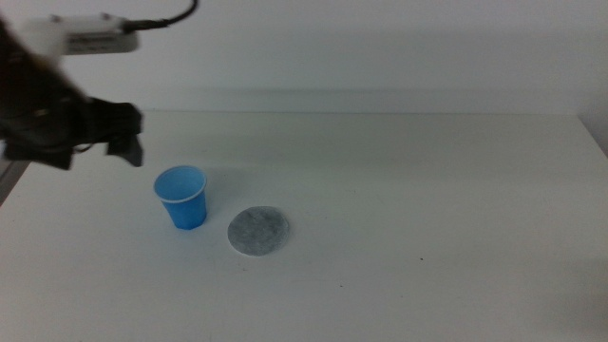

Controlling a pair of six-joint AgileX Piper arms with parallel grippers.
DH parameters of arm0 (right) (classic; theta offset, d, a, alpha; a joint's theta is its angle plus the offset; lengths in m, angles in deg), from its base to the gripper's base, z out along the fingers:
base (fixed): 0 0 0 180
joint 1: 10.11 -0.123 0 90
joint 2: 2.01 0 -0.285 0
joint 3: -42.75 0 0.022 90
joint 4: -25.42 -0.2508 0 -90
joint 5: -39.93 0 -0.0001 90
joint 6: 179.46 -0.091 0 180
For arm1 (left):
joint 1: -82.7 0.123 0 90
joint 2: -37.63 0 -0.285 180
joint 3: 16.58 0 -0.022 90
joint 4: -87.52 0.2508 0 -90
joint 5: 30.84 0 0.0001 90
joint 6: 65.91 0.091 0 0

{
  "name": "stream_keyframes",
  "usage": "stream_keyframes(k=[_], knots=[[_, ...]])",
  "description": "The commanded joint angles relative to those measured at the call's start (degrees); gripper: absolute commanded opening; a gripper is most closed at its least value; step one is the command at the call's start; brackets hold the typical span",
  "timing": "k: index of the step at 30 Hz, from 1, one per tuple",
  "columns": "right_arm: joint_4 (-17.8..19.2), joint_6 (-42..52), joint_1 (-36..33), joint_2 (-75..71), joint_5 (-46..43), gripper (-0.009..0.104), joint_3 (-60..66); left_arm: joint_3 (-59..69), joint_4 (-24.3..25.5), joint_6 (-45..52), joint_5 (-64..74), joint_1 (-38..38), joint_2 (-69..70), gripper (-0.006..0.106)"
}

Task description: Place an empty cup on a cup mat.

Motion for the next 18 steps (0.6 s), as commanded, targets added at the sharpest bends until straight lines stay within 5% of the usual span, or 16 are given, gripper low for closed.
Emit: stream_keyframes(k=[1,18], knots=[[0.39,0.23,-0.12,-0.28,-0.38,0.093,0.19,-3.69,0.08,-1.1,0.41,-0.53,-6.07,0.093],[0.39,0.23,-0.12,-0.28,-0.38,0.093,0.19,-13.12,-0.85,2.67,-4.59,-0.53,-30.38,0.09]])
